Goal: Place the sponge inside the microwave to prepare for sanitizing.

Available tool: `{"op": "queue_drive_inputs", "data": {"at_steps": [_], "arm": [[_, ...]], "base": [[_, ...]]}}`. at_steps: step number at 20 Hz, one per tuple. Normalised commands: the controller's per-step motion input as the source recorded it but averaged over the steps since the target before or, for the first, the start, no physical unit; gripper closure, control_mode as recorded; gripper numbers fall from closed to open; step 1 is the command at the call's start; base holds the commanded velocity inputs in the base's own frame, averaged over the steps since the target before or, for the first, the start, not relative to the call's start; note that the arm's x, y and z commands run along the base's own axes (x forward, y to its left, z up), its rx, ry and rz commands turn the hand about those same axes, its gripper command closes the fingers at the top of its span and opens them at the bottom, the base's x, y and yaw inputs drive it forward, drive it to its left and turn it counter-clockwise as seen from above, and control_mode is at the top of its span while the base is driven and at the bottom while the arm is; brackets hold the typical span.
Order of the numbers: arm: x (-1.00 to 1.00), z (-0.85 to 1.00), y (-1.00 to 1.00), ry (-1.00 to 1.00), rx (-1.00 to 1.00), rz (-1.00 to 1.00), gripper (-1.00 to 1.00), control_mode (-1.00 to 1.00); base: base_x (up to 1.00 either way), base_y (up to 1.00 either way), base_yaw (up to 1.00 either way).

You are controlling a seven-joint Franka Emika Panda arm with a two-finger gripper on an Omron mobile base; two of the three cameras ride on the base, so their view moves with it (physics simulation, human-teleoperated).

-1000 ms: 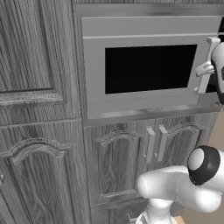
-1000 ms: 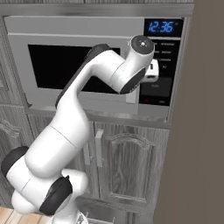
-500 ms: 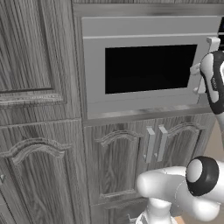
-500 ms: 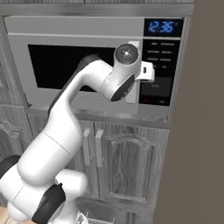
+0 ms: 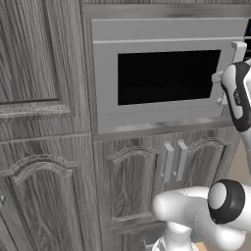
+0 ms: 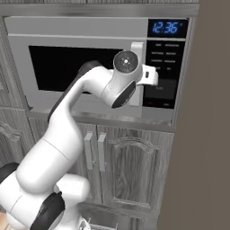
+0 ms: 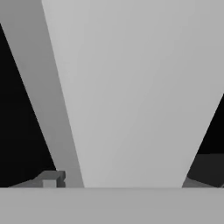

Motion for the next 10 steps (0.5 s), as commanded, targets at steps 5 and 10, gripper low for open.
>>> {"op": "queue_drive_inputs", "data": {"at_steps": [5, 10], "arm": [[0.48, 0.00, 0.00, 0.00, 0.04, 0.13, 1.00, -1.00], [0.20, -0.03, 0.06, 0.00, 0.01, 0.12, 1.00, -1.00]], "base": [[0.00, 0.00, 0.00], [0.00, 0.00, 0.00]]}}
